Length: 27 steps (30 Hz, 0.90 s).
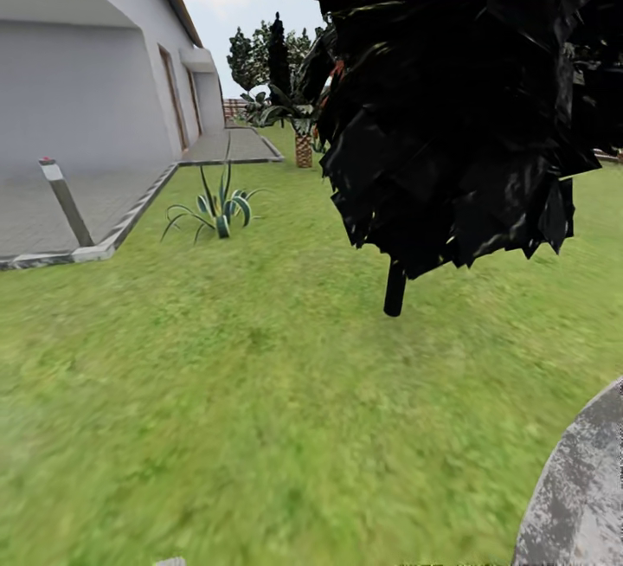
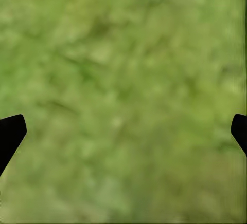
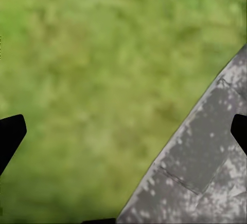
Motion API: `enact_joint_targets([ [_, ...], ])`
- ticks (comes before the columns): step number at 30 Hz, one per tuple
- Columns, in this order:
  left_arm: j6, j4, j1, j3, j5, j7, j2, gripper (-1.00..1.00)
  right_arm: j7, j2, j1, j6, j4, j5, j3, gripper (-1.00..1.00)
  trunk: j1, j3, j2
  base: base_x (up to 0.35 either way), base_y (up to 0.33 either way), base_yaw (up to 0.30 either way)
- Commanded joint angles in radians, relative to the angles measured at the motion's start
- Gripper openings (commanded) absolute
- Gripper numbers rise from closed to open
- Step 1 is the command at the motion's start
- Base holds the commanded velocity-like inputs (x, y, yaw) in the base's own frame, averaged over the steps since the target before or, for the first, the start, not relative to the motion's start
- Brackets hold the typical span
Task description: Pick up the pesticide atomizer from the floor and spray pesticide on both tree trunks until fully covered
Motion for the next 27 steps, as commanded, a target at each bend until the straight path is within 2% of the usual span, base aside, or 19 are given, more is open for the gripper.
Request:
enact_joint_targets([
  [1, -0.003, 0.001, 0.000, 0.001, 0.005, -0.001, 0.001, 1.00, 0.001, 0.000, -0.001, -0.003, 0.001, -0.001, -0.001, 1.00, 0.000, -0.001, 0.000, 0.106, 0.230, -0.265],
  [12, -0.003, 0.001, 0.000, 0.001, 0.005, -0.001, 0.001, 1.00, 0.001, 0.001, -0.001, -0.003, 0.001, -0.001, -0.002, 1.00, 0.000, -0.005, 0.000, 0.155, 0.278, -0.265],
  [27, -0.003, 0.001, 0.000, 0.002, 0.005, -0.001, 0.001, 1.00, 0.001, 0.001, -0.001, -0.003, 0.001, -0.001, -0.002, 1.00, 0.000, -0.011, 0.000, 0.216, 0.283, -0.265],
])
